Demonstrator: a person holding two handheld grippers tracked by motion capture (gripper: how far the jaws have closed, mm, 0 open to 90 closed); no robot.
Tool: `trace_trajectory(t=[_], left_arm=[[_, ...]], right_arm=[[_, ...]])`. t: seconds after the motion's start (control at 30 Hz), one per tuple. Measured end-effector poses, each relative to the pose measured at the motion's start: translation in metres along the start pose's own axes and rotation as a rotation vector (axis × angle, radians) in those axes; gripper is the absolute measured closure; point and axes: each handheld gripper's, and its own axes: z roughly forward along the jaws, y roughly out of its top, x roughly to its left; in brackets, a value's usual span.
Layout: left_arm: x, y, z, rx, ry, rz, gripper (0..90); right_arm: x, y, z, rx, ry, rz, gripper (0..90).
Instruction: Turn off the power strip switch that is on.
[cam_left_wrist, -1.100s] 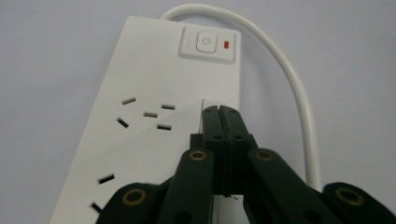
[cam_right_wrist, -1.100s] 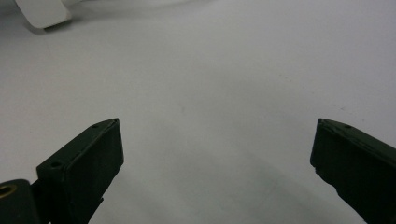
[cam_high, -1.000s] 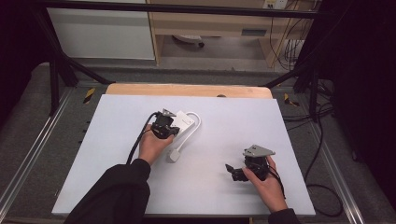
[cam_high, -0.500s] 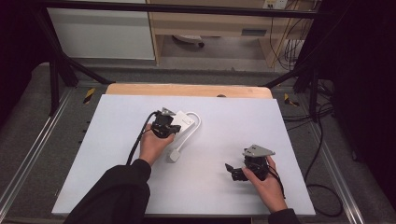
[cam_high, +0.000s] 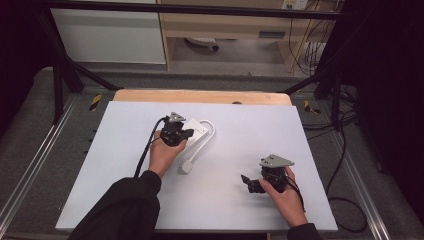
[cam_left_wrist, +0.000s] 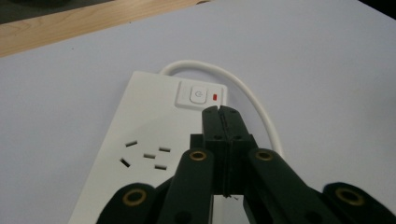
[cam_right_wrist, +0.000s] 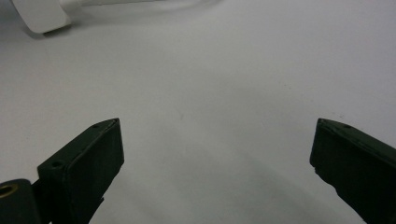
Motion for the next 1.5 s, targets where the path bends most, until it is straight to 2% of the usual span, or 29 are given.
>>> trace_trajectory(t=[0.17,0.5,0.6,0.63,0.73,0.8,0.9,1.0,1.03,1.1,1.17,1.23,1.37,1.5], left_arm=[[0.003,0.001,-0.003,-0.006,0.007,0.005,90.0],[0.007,0.004,-0.011,-0.056,0.018,-0.009,88.7],[0.005,0.005,-0.011,-0.065,0.025,-0.004,82.9],[0.005,0.005,-0.012,-0.069,0.03,-0.003,77.4],[0.004,0.006,-0.013,-0.08,0.03,-0.006,74.3],[0.004,0.007,-0.013,-0.088,0.03,-0.008,68.4],[0.004,0.009,-0.016,-0.125,0.023,-0.034,60.3],[0.005,0.011,-0.018,-0.161,0.026,-0.046,48.5],[0.006,0.012,-0.018,-0.176,0.03,-0.057,48.5],[0.007,0.013,-0.02,-0.185,0.038,-0.076,38.8],[0.008,0.013,-0.021,-0.193,0.044,-0.072,36.6],[0.01,0.014,-0.022,-0.195,0.026,-0.084,32.0],[0.01,0.015,-0.026,-0.198,0.032,-0.076,20.5],[0.009,0.017,-0.033,-0.206,0.029,-0.073,17.6]], right_arm=[[0.0,0.0,-0.001,-0.001,-0.001,-0.003,3.4],[0.001,0.0,0.0,0.001,-0.002,-0.01,3.4],[0.002,0.0,0.0,0.002,-0.001,-0.013,3.4],[0.002,0.0,-0.001,0.003,0.0,-0.011,3.4],[0.002,0.0,-0.001,0.004,-0.001,-0.014,3.4],[0.002,0.0,0.0,0.005,-0.002,-0.017,3.4],[0.002,0.0,-0.001,0.003,-0.001,-0.015,3.4],[0.001,0.0,-0.001,0.003,-0.001,-0.014,3.4],[0.001,0.0,-0.001,0.003,-0.001,-0.014,3.4],[0.002,0.0,0.0,0.006,-0.001,-0.015,3.4],[0.002,0.0,0.0,0.007,-0.001,-0.014,3.4],[0.002,0.0,0.0,0.008,0.002,-0.012,3.4],[0.002,0.001,0.0,0.008,0.001,-0.011,3.4],[0.002,0.002,0.001,0.005,0.003,-0.014,3.4]])
